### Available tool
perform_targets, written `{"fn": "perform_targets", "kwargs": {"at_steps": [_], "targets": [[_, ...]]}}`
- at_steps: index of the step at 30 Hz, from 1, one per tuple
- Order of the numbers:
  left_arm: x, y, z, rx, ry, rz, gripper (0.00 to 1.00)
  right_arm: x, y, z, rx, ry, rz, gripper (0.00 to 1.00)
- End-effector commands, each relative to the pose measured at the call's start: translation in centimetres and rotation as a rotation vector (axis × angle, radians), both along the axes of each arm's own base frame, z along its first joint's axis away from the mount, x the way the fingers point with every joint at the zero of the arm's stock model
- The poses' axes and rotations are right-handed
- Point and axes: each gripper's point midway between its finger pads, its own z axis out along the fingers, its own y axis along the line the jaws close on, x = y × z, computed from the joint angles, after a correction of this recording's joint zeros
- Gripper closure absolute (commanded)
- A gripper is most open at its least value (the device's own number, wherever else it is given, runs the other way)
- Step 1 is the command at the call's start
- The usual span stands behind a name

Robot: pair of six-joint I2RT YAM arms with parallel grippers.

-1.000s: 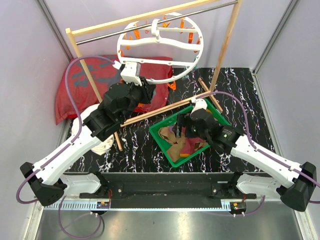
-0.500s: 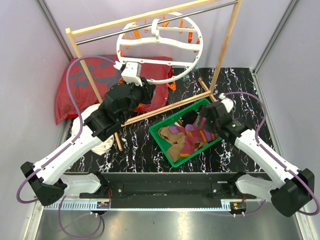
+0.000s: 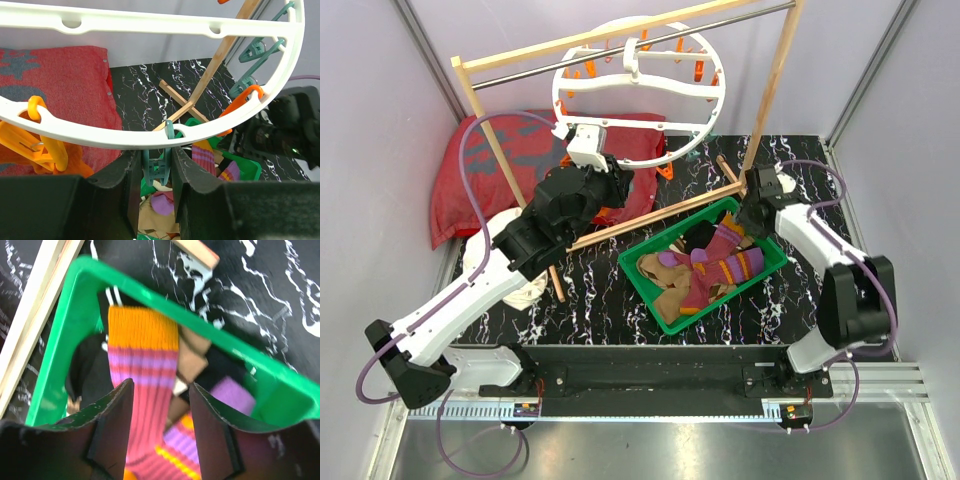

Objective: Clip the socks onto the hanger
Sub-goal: Pick up the sock from the bin.

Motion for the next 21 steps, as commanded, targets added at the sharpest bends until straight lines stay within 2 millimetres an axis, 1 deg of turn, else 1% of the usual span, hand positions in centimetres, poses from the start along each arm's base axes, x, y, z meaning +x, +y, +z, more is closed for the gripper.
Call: {"fn": "perform_targets", "kwargs": {"at_steps": [1,2,3,4,5,6,8,9,11,12,13,14,16,17,19,20,21], "targets": [[0.0,-0.7,1.5,-0.039,-0.029,-0.022,1.0,4.4,0.8,0.8,0.041,-0.065,0.008,0.44],[0.0,-0.8,1.4,-0.038,-0.028,-0.022,1.0,4.9,1.1,0.6,0.05,-0.065,0.014,0.45],[0.0,-0.8,1.4,-0.038,-0.028,-0.022,1.0,5.3,1.4,-0.6,0.051,-0.037,0.017,0.47],[0.0,-0.8,1.3,-0.037,-0.025,-0.025,1.0,5.9,1.6,-0.6,0.057,-0.038,0.021,0.47],[0.0,-0.9,1.3,-0.037,-0.025,-0.028,1.0,6.2,1.8,-1.1,0.062,-0.028,0.018,0.48],[0.0,-1.0,1.3,-0.038,-0.023,-0.032,1.0,6.5,1.8,-2.2,0.06,-0.004,0.014,0.48],[0.0,-1.1,1.2,-0.039,-0.019,-0.034,1.0,6.7,1.7,-3.3,0.056,0.016,-0.002,0.5],[0.0,-1.1,1.2,-0.04,-0.02,-0.037,1.0,6.7,1.8,-4.4,0.051,0.039,-0.007,0.53],[-0.1,-1.2,1.0,-0.037,-0.013,-0.042,1.0,6.5,1.7,-5.5,0.047,0.064,-0.014,0.55],[-0.1,-1.2,1.1,-0.04,-0.013,-0.042,1.0,6.1,1.5,-6.4,0.042,0.087,-0.016,0.55],[-0.2,-1.2,1.0,-0.035,-0.01,-0.045,1.0,5.8,1.5,-6.8,0.04,0.098,-0.016,0.56],[-0.2,-1.2,1.0,-0.038,-0.011,-0.045,1.0,5.6,1.4,-7.0,0.036,0.104,-0.013,0.63],[-0.2,-1.2,0.9,-0.034,-0.008,-0.044,1.0,5.1,1.3,-7.1,0.031,0.113,-0.006,0.73],[-0.2,-1.2,0.9,-0.034,-0.008,-0.044,1.0,4.9,1.3,-6.8,0.031,0.106,0.006,0.8],[-0.2,-1.2,1.1,-0.037,-0.01,-0.044,1.0,4.7,1.3,-5.2,0.035,0.071,0.017,0.89],[-0.2,-1.1,1.2,-0.039,-0.012,-0.042,1.0,4.6,1.3,-4.5,0.031,0.057,0.034,0.9],[-0.3,-1.1,1.3,-0.04,-0.013,-0.042,1.0,4.5,1.3,-2.9,0.032,0.019,0.041,0.97]]}}
